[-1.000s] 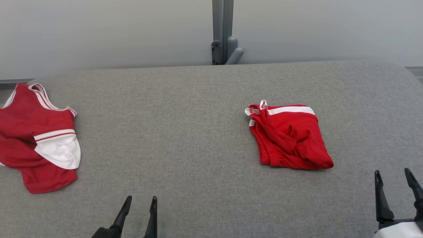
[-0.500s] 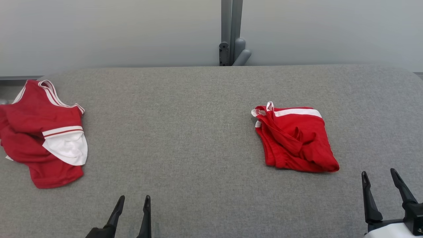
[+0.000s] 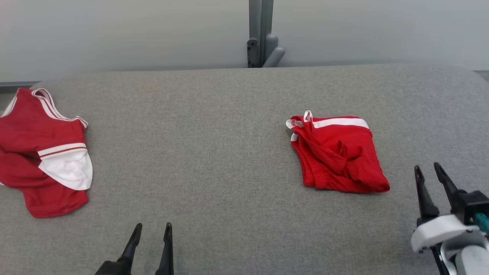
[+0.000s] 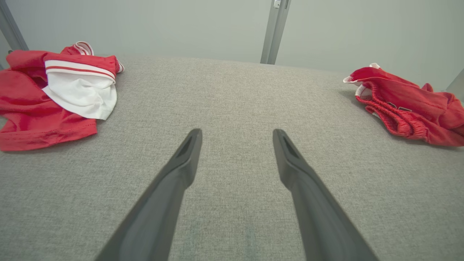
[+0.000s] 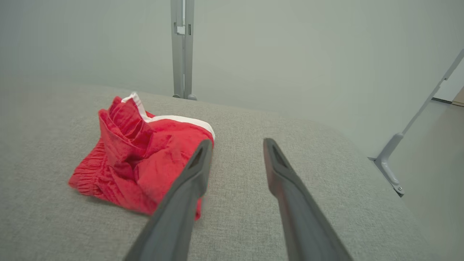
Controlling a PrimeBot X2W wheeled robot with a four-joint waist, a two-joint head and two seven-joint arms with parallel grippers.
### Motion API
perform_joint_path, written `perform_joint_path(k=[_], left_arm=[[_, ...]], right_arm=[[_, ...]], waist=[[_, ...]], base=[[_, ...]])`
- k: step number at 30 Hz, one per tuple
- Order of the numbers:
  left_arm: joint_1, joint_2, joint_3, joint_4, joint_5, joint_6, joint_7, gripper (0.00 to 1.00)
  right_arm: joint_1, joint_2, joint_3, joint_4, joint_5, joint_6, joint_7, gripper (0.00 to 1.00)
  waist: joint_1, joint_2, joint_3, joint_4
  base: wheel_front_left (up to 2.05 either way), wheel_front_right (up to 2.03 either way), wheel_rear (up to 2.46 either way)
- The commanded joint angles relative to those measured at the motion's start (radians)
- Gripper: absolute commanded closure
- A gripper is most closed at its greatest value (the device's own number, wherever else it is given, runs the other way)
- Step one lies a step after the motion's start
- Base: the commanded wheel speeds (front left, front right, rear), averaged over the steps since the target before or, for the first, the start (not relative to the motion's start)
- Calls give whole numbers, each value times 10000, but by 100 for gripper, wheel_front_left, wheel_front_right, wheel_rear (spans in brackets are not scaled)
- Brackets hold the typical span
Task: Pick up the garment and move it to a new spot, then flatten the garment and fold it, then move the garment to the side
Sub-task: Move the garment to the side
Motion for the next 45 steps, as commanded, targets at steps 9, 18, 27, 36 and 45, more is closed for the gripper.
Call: perform_joint_path(k=[9,18,27,36,45], left_arm=[[-762,17,-31,-203,18,-88,-31,0],[-969,15,-40,-205,22,-46,-31,0],[-1027,15,-19,-196,23,20,-31,0],[-827,17,-3,-154,68,-32,-31,0],[-905,16,-54,-130,151,-83,-31,0]], right_arm=[[-3133,-804,690,2894,-740,-10,-31,100],[-4200,-1044,1740,4462,-717,-12,-29,100],[-3978,-1085,3090,4735,222,-12,-29,100],[-3672,-1638,5458,4505,1721,-10,-29,100],[-3853,-1507,6346,3824,2011,-10,-31,100]], waist=[[0,54,1320,543],[0,54,1705,917],[0,54,1660,826],[0,54,1490,440],[0,54,1449,409]], base=[[0,0,0],[0,0,0],[0,0,0],[0,0,0],[0,0,0]])
